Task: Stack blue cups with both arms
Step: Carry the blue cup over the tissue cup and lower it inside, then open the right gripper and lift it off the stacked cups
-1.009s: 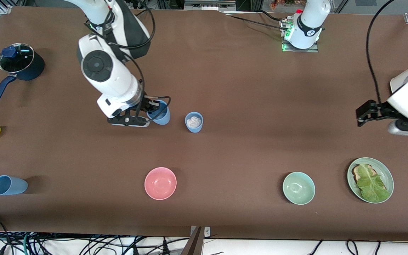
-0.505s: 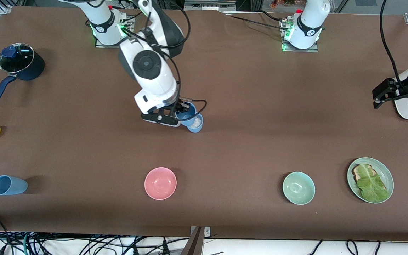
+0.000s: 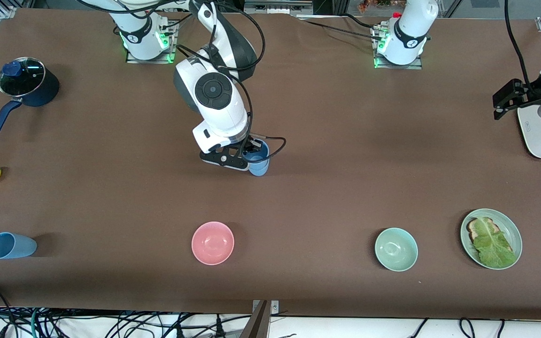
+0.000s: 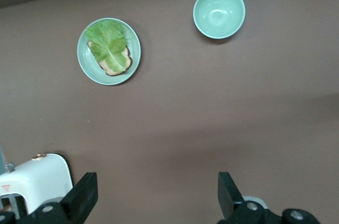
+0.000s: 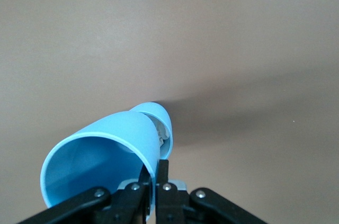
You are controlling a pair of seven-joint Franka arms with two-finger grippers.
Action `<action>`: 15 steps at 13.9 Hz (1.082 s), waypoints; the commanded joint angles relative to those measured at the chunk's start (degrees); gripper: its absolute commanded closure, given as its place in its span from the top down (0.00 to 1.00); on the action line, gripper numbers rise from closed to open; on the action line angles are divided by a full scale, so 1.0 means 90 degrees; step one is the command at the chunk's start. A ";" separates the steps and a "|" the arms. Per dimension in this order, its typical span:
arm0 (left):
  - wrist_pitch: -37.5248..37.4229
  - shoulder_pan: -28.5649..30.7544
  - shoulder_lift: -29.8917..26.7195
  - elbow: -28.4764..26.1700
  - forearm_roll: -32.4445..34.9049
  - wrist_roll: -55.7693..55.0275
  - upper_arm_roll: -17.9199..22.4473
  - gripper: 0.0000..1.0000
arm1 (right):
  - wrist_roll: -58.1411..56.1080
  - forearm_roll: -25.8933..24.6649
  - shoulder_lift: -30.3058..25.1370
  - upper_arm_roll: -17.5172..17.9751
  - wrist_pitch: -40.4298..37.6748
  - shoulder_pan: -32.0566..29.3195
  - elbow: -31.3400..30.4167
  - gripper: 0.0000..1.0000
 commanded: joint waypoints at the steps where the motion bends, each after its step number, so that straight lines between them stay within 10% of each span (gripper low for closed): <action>1: -0.0195 0.0086 -0.0296 -0.0215 -0.0311 -0.0022 0.0037 1.00 | 0.0121 -0.0053 -0.0041 -0.0047 0.0097 0.0066 -0.0131 0.00; 8: -0.0596 0.0183 -0.0482 -0.0273 -0.0613 -0.0257 0.0037 1.00 | 0.0141 -0.0033 -0.0021 -0.0038 0.0107 0.0154 -0.0229 0.00; 10: -0.0635 0.0203 -0.0472 -0.0273 -0.0692 -0.0266 0.0037 0.99 | 0.0112 0.0016 -0.0041 -0.0038 0.0107 0.0135 -0.0229 0.40; 15: -0.0655 0.0194 -0.0433 -0.0273 -0.0692 -0.0549 0.0037 0.99 | -0.0044 -0.0003 -0.0323 -0.0047 0.0019 -0.0313 -0.0189 0.82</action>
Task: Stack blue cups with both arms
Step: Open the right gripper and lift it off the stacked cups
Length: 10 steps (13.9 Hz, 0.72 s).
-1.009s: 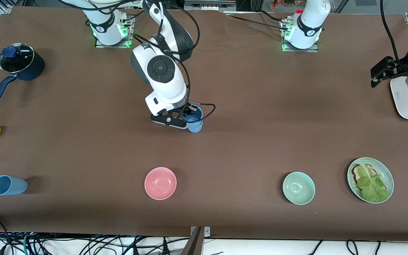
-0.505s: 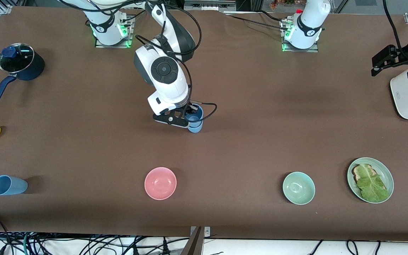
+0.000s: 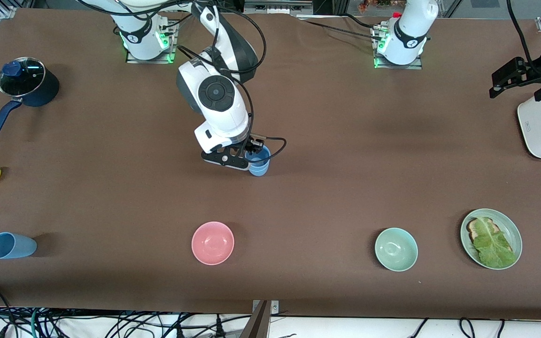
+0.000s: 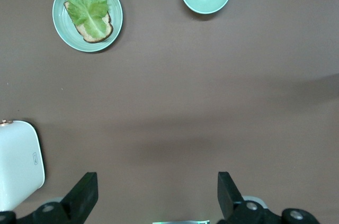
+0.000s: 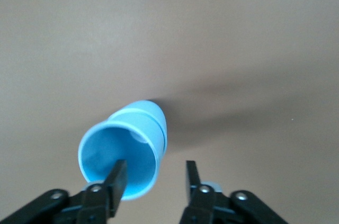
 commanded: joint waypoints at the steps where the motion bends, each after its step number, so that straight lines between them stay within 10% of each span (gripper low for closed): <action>1: -0.0022 0.0025 -0.0107 -0.0134 -0.0160 -0.0152 0.0012 0.99 | -0.0274 0.0006 -0.0427 0.0024 -0.0134 -0.0526 -0.0071 0.86; 10: -0.0130 -0.0024 -0.0039 -0.0134 -0.0170 -0.0181 0.0003 0.99 | -0.3253 0.0055 -0.1863 0.0044 -0.1872 -0.2245 -0.0403 1.00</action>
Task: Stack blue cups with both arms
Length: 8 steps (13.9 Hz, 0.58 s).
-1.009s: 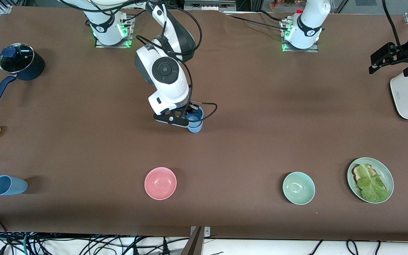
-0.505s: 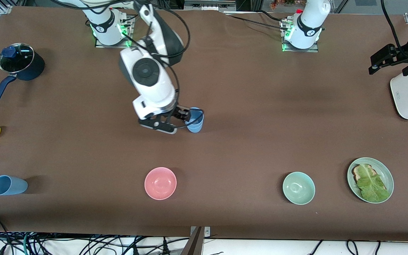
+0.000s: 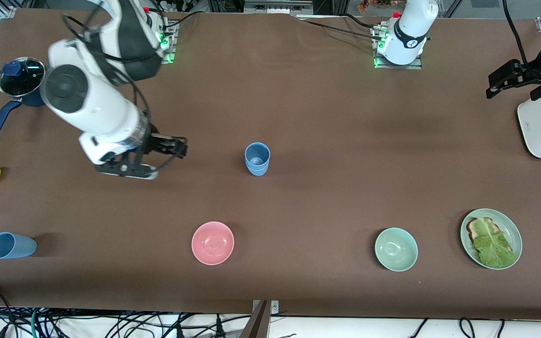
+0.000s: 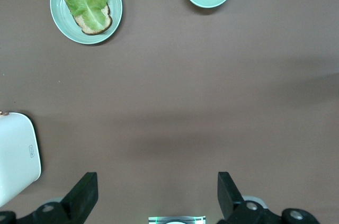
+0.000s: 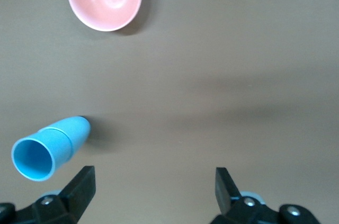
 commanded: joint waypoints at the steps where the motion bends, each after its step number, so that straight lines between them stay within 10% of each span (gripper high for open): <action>1: -0.0041 -0.0010 -0.0063 -0.0081 -0.0160 -0.0068 0.0013 0.99 | -0.0724 0.0042 -0.0653 0.0119 -0.0203 -0.0507 -0.0467 1.00; 8: -0.0051 -0.0029 -0.0053 -0.0081 -0.0160 -0.0058 0.0013 1.00 | -0.1888 -0.0085 -0.1708 0.0334 -0.1052 -0.1748 -0.0702 1.00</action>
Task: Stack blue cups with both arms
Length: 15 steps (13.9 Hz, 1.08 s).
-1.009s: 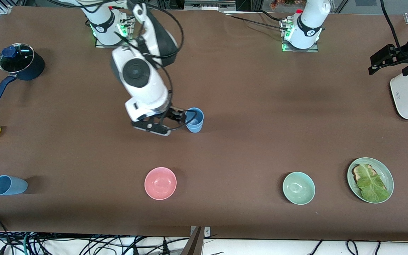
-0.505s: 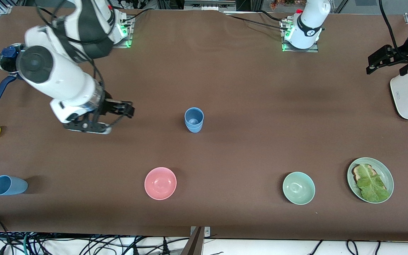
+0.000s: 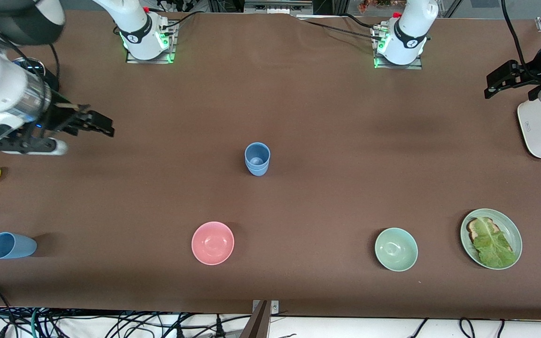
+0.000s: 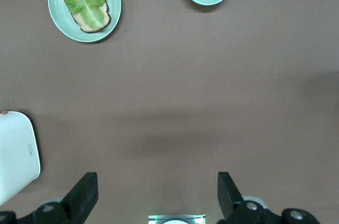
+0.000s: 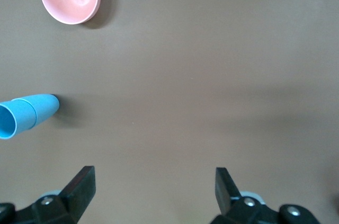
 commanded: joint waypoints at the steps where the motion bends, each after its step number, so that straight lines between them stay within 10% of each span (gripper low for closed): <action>1: -0.0043 -0.0029 -0.0059 -0.0052 -0.0159 -0.0055 0.0018 1.00 | -0.0400 -0.0199 -0.0508 0.0254 -0.0191 -0.0366 -0.0280 1.00; 15: -0.0033 -0.0058 -0.0010 -0.0042 -0.0159 -0.0055 0.0018 1.00 | -0.0529 -0.0532 -0.0596 0.0352 -0.0308 -0.0386 -0.0261 1.00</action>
